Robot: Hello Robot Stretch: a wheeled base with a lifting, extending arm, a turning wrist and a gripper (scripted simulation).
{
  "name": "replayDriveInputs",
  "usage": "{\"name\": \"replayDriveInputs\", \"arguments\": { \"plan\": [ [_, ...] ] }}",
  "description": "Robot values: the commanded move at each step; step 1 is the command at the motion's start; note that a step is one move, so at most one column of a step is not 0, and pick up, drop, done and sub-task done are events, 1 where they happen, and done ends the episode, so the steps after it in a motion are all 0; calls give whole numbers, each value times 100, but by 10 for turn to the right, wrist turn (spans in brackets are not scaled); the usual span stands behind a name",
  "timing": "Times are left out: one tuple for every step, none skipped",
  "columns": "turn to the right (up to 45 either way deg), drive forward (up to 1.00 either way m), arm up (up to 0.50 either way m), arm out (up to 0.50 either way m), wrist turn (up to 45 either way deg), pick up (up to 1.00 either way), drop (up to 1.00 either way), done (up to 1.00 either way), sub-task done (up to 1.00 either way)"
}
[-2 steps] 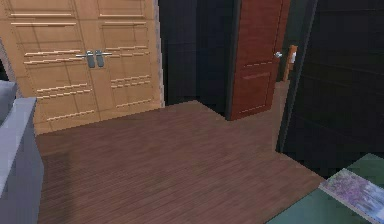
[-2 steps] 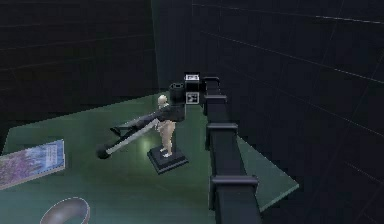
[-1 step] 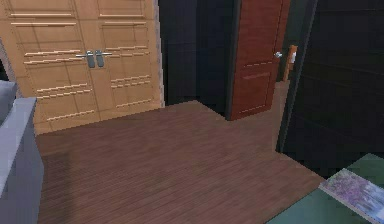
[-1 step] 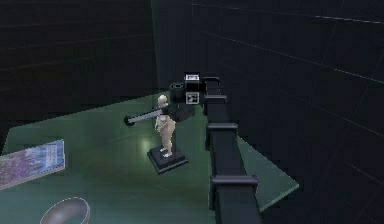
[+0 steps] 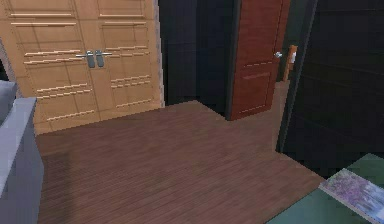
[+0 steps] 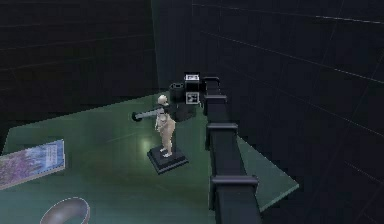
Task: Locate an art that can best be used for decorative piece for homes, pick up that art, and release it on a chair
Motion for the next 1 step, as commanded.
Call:
{"name": "replayDriveInputs", "arguments": {
  "plan": [
    [0,0,-30,0,0,0,0,0,0]
  ]
}}
